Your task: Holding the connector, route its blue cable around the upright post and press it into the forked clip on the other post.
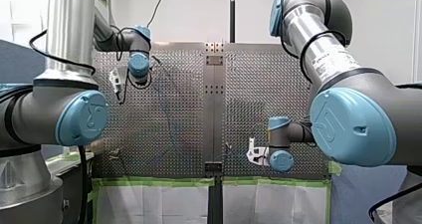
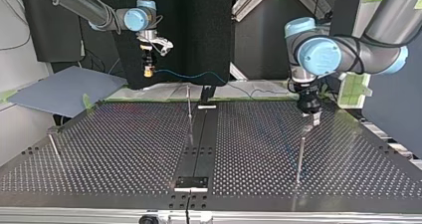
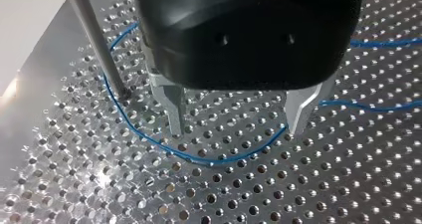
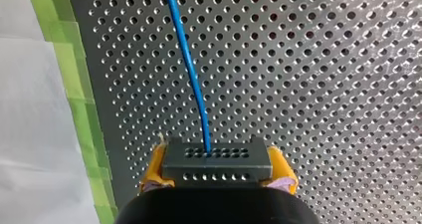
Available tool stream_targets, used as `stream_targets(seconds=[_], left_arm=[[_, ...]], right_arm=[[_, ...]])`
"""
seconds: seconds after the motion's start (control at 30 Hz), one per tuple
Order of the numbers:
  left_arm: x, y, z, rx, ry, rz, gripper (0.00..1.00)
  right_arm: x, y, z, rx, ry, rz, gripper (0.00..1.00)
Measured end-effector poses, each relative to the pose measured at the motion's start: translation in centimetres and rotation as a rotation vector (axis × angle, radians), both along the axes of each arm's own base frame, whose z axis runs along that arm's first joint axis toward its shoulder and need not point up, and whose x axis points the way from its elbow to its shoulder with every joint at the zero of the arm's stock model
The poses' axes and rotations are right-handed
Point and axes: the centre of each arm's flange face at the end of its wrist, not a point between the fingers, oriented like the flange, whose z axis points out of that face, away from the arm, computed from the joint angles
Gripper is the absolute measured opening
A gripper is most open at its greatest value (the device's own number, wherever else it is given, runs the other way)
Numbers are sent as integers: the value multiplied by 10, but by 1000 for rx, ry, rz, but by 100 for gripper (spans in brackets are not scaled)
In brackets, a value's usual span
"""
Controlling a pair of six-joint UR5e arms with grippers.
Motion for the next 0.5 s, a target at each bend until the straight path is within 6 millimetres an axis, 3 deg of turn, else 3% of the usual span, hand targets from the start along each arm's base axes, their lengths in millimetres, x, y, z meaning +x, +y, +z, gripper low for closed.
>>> stream_targets(seconds=[0.4, 0.5], left_arm=[[-59, 2, -5, 85, 99, -18, 99], [-66, 3, 3, 108, 107, -22, 99]], right_arm=[[-1, -1, 0, 3, -5, 1, 0], [-1, -1, 0, 2, -6, -1, 0]])
